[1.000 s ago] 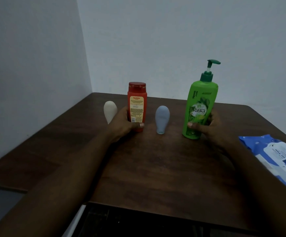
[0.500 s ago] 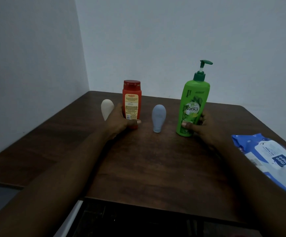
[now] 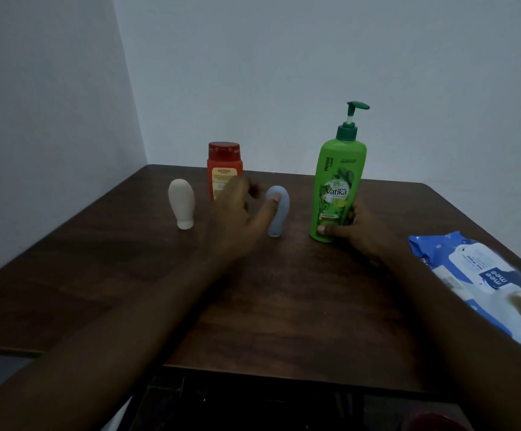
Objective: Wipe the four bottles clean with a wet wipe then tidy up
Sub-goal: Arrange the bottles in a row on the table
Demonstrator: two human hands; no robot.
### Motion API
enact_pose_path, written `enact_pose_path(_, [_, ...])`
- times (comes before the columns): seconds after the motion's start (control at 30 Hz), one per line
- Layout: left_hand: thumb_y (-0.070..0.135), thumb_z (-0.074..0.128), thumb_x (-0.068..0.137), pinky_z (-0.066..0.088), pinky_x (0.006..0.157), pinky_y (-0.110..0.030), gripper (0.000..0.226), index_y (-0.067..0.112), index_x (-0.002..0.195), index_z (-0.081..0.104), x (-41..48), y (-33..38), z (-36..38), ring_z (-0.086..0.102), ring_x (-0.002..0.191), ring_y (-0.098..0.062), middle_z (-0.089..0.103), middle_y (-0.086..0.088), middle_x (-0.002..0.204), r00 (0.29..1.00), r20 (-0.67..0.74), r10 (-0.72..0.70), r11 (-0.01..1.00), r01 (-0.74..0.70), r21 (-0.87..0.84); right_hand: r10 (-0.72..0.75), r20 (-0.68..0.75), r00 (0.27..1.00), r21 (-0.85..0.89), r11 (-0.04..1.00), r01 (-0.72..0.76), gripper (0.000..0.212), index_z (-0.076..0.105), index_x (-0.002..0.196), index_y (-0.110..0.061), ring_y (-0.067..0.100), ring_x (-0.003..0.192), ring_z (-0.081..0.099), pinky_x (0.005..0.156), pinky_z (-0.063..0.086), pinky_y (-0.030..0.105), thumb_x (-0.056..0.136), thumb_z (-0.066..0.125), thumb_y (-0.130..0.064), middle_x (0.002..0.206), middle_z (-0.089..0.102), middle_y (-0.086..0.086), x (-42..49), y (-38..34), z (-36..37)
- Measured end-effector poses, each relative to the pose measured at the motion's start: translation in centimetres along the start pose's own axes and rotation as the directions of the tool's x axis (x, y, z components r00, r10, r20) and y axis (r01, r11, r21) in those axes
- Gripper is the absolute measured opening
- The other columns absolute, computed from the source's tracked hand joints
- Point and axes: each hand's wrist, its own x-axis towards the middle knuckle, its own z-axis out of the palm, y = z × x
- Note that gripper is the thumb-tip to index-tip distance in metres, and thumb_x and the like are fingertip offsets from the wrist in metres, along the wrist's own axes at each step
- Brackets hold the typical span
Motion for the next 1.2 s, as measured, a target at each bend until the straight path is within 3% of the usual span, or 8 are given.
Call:
enact_pose_path(0.17, [0.059,0.079,0.083,0.042,0.068,-0.022,0.064,0.028,0.128,0.045,-0.2,-1.7,1.7,0.058,0.097,-0.009,0.054,0.012,0.119,0.946,0.179,-0.271,0.962,0.262,0.072,0.007,0.048,0.999,-0.049,0.999,-0.005,0.075,0.053,0.138,-0.022,0.006,0.107,0.071,0.092,0.055,0.028,0.074,0.087,-0.004,0.121,0.074,-0.006,-0.1,-0.1,-0.2])
enact_pose_path(0.3, [0.057,0.085,0.076,0.053,0.082,-0.032,0.090,0.025,0.146,0.037,-0.4,-2.0,2.7,0.061,0.115,-0.019,0.056,0.003,0.138,0.923,0.235,-0.305,0.951,0.282,0.129,0.009,0.064,0.998,-0.064,0.998,-0.005,0.067,0.059,0.134,-0.019,0.006,0.104,0.073,0.087,0.057,0.021,0.075,0.087,-0.004,0.117,0.076,-0.006,-0.2,-0.3,-0.2])
enact_pose_path(0.43, [0.042,0.090,0.077,0.050,0.086,-0.027,0.113,0.021,0.162,0.019,0.0,-2.5,3.2,0.058,0.129,-0.024,0.048,-0.004,0.156,0.879,0.351,-0.323,0.946,0.304,0.108,0.017,0.065,0.998,-0.078,0.997,-0.011,0.061,0.062,0.130,-0.020,0.003,0.101,0.073,0.085,0.055,0.019,0.076,0.086,-0.003,0.113,0.077,-0.008,-0.1,-0.3,-0.1])
enact_pose_path(0.57, [0.024,0.090,0.079,0.043,0.075,-0.013,0.111,0.025,0.163,0.018,0.7,-3.2,3.6,0.055,0.122,-0.012,0.049,-0.004,0.156,0.859,0.416,-0.299,0.952,0.296,0.074,0.021,0.066,0.998,-0.082,0.996,-0.015,0.057,0.063,0.125,-0.022,0.000,0.097,0.073,0.076,0.054,0.012,0.076,0.085,-0.002,0.108,0.078,-0.009,0.0,-0.4,-0.1])
enact_pose_path(0.7, [0.019,0.091,0.078,0.043,0.069,-0.011,0.109,0.024,0.162,0.022,1.4,-3.6,4.0,0.055,0.111,-0.009,0.052,-0.005,0.154,0.864,0.408,-0.297,0.953,0.294,0.071,0.022,0.071,0.997,-0.089,0.996,-0.015,0.053,0.065,0.116,-0.028,0.002,0.098,0.073,0.083,0.054,0.018,0.076,0.086,0.000,0.106,0.078,-0.009,0.3,-0.1,-0.1])
enact_pose_path(0.8, [0.018,0.090,0.079,0.044,0.066,-0.011,0.103,0.020,0.160,0.027,1.6,-3.7,4.2,0.057,0.109,-0.010,0.053,-0.006,0.151,0.859,0.411,-0.305,0.951,0.298,0.082,0.007,0.065,0.998,-0.086,0.996,-0.002,0.051,0.063,0.111,-0.031,-0.006,0.089,0.072,0.071,0.053,0.008,0.077,0.084,0.001,0.099,0.077,-0.014,0.4,-0.1,-0.1])
enact_pose_path(1.03, [0.020,0.090,0.078,0.053,0.091,-0.025,0.071,0.013,0.141,0.057,2.0,-4.7,4.6,0.066,0.123,-0.019,0.069,-0.004,0.136,0.816,0.459,-0.351,0.933,0.347,0.097,0.019,0.089,0.996,-0.082,0.997,-0.011,0.059,0.060,0.126,-0.026,-0.001,0.101,0.072,0.085,0.053,0.017,0.078,0.085,-0.004,0.114,0.076,-0.009,0.3,-0.2,-0.2])
enact_pose_path(1.2, [0.020,0.089,0.079,0.051,0.091,-0.024,0.070,0.013,0.141,0.058,1.9,-4.5,4.5,0.066,0.122,-0.018,0.069,-0.004,0.136,0.824,0.450,-0.344,0.935,0.343,0.087,0.034,0.098,0.995,-0.106,0.994,-0.024,0.058,0.061,0.129,-0.021,0.001,0.102,0.072,0.087,0.053,0.019,0.079,0.084,-0.004,0.114,0.076,-0.008,0.2,-0.4,-0.1])
